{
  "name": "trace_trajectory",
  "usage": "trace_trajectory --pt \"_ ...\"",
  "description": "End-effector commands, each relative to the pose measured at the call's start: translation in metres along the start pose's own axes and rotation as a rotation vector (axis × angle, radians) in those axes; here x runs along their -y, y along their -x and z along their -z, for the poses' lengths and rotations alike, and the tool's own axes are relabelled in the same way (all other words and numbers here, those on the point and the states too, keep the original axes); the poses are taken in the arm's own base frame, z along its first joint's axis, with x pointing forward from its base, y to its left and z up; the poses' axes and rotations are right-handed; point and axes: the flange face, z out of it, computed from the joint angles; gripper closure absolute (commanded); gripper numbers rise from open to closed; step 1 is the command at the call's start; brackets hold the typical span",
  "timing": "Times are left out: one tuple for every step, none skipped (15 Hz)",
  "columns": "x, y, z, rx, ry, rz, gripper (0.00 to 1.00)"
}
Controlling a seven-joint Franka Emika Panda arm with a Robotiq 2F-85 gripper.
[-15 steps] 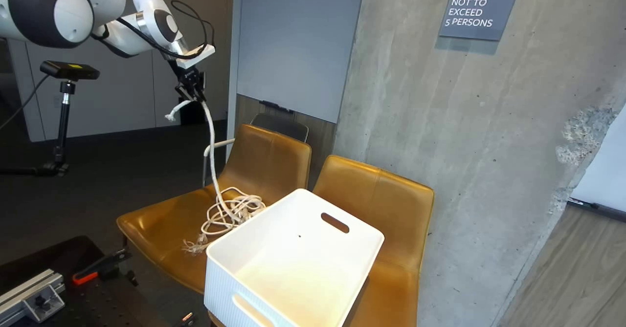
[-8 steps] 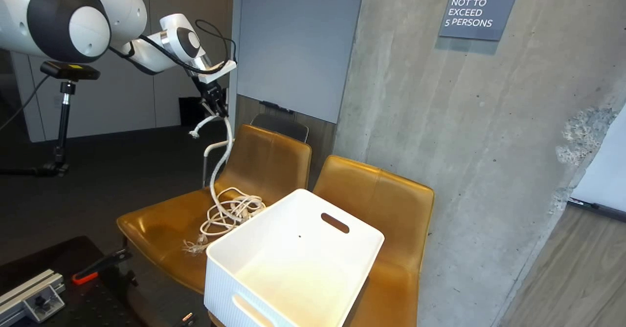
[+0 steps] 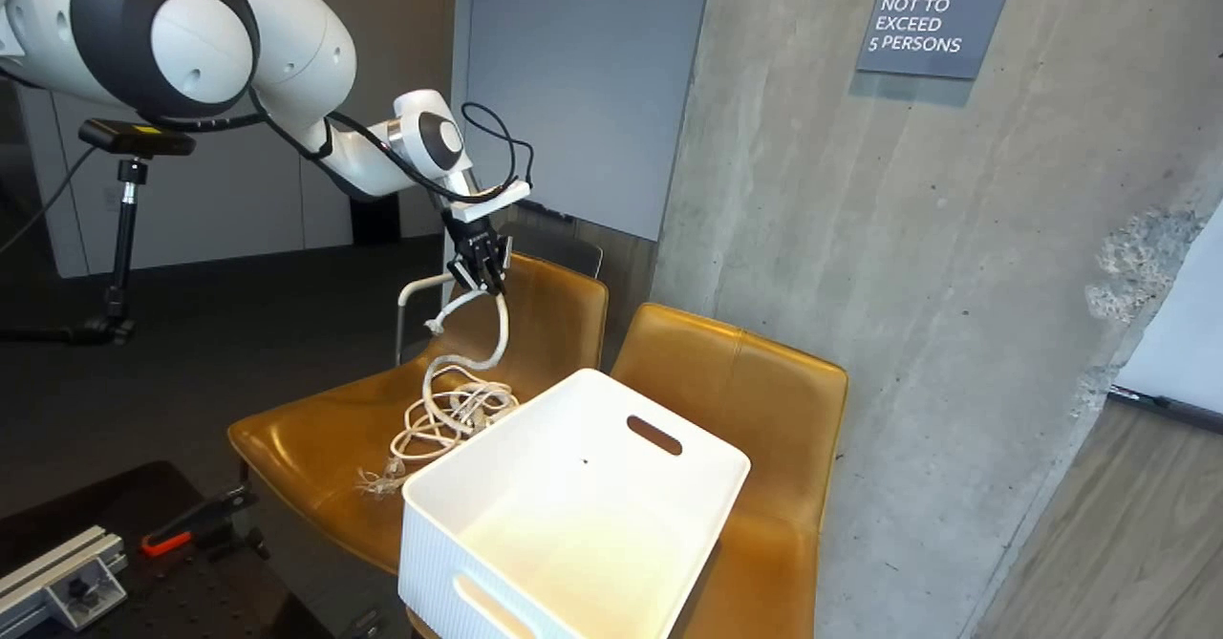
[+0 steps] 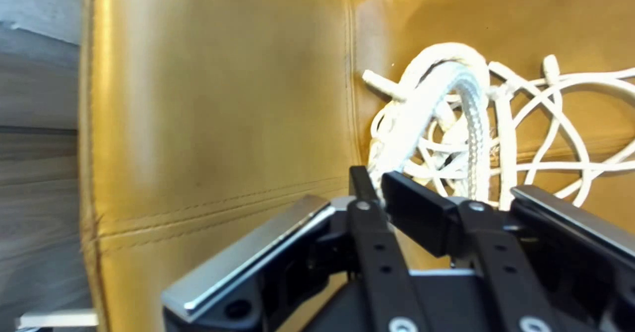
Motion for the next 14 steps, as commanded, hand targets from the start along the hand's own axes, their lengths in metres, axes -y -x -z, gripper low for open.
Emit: trace_trajectory --pt "0.032 0.021 -0.006 -0.031 -0.026 -0.025 0.97" --pt "0.038 0.022 -0.001 -0.035 0.0 -0.034 0.97" --pt "0.046 0.02 0.003 -0.044 0.017 -0.045 0.97" --pt "0.055 0.02 0.006 -0.047 0.037 -0.053 0.97" --pt "0.063 0.02 0.011 -0.053 0.054 -0.062 0.97" --pt "0.073 0.02 0.018 -0.053 0.065 -0.073 0.97" --pt "0.084 0.02 0.024 -0.051 0.077 -0.081 0.97" --pt "0.097 0.019 0.029 -0.046 0.089 -0.084 0.97" --pt "0.109 0.021 0.033 -0.042 0.098 -0.084 0.97" --pt "0.123 0.023 0.035 -0.035 0.105 -0.087 0.97" --pt "0.135 0.029 0.037 -0.031 0.112 -0.091 0.97" --pt "0.147 0.037 0.037 -0.026 0.12 -0.095 0.97" --pt "0.15 0.042 0.037 -0.02 0.132 -0.1 0.97" --pt "0.155 0.048 0.037 -0.013 0.141 -0.105 0.97"
